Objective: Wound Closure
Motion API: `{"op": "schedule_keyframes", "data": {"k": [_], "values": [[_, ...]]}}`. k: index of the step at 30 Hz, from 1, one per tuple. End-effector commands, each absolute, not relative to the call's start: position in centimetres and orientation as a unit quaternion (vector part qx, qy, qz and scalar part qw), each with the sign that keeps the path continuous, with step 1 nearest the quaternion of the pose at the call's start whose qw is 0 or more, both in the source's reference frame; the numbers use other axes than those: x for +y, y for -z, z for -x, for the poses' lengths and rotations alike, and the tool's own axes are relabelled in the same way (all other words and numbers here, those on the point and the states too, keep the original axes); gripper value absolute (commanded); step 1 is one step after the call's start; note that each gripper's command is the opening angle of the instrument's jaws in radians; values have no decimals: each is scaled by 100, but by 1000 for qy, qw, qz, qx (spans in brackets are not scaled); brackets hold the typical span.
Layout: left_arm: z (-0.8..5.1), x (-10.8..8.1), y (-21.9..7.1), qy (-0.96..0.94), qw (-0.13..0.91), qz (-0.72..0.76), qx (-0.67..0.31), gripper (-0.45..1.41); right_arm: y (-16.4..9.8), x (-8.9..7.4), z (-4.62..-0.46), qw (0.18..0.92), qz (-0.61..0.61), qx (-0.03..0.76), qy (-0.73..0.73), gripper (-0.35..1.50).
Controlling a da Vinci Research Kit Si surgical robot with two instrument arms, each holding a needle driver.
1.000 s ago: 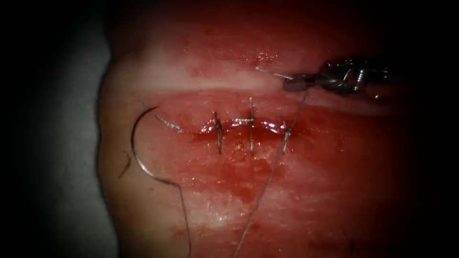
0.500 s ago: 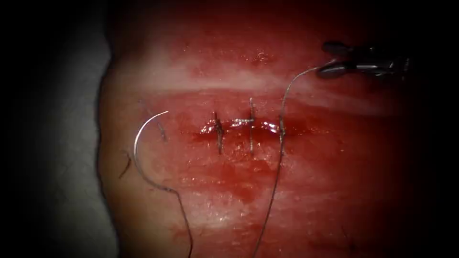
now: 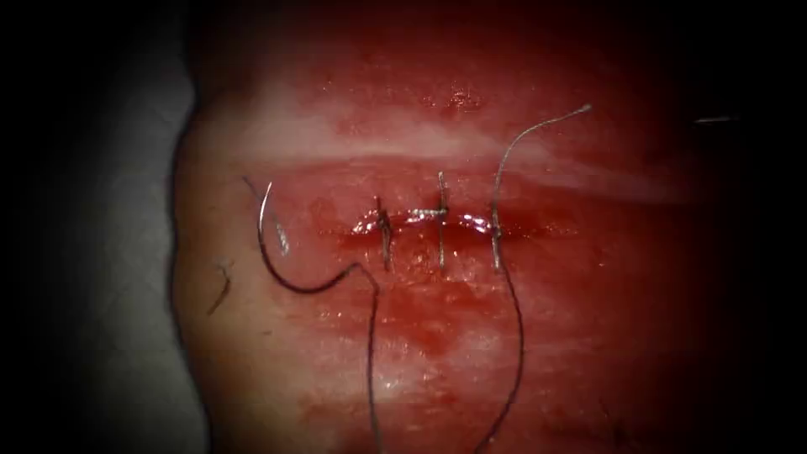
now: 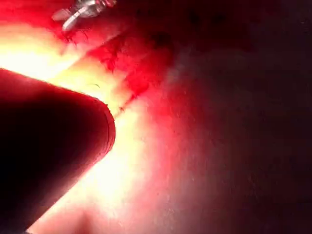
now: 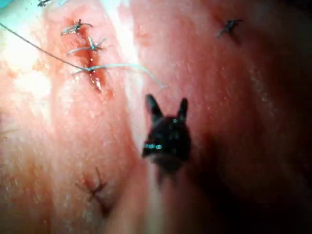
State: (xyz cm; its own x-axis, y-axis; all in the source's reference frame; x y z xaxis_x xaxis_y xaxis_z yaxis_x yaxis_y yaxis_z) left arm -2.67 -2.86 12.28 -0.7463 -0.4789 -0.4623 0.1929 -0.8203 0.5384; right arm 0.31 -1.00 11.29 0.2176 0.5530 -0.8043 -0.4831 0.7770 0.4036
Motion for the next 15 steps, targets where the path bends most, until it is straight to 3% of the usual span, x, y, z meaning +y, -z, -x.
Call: {"op": "schedule_keyframes", "data": {"k": [1,6,15], "values": [[274,-285,-1233,905,181,-305,-233,-45,-1131,-122,-34,774,-39,537,-333,130],[299,-247,-1239,907,168,-307,-233,-45,-1120,-140,-63,765,-47,561,-313,100],[317,-203,-1264,909,153,-307,-237,-45,-1117,-155,-135,758,-46,600,-253,-11]]}}
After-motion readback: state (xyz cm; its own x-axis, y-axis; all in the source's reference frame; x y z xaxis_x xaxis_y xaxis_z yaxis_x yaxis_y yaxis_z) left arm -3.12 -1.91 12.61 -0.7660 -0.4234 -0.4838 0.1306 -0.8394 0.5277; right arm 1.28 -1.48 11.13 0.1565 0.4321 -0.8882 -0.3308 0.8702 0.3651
